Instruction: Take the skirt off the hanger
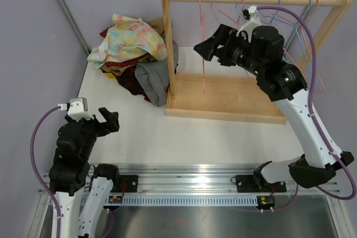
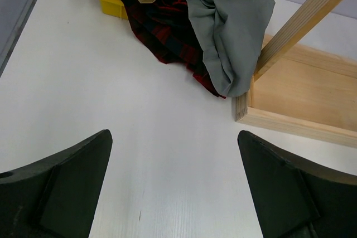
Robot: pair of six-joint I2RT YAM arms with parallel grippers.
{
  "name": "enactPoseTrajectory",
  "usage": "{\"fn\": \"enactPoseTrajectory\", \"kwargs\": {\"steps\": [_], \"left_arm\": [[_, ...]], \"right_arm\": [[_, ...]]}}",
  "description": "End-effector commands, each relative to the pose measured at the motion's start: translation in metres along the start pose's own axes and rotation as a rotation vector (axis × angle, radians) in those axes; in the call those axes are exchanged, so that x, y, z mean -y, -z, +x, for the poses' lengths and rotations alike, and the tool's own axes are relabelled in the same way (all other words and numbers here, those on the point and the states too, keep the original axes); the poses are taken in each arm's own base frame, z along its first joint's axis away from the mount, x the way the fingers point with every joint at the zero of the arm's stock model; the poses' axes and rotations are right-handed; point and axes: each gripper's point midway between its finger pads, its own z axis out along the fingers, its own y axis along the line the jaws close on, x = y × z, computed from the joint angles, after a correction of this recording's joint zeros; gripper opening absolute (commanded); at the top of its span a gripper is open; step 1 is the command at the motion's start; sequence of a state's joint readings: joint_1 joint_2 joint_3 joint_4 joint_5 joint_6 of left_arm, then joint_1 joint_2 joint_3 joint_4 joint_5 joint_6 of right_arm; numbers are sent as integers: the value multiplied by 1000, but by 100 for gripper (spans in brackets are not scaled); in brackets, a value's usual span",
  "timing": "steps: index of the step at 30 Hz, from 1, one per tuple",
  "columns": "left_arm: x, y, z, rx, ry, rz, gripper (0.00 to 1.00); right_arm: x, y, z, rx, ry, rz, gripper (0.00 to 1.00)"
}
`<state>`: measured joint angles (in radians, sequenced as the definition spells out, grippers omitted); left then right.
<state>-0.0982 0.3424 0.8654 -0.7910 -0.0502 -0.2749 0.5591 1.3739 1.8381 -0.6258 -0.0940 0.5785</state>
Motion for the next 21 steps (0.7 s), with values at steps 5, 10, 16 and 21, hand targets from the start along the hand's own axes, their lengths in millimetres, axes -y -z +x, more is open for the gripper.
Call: {"fn": "enactPoseTrajectory", "kwargs": {"steps": [5,10,16,21], "left_arm": [[7,-11,-16,64,8,26,99],[8,-19,-10,46,5,35,99],[10,-27,0,3,-1,51,99],[13,-33,7,-43,-5,65,99]], "right_arm": [[-13,103,-42,230,122,-11,99],[26,179,-30,410,123,73,99],[99,240,21,548,42,221,100],[137,271,52,563,46,315,100]]}}
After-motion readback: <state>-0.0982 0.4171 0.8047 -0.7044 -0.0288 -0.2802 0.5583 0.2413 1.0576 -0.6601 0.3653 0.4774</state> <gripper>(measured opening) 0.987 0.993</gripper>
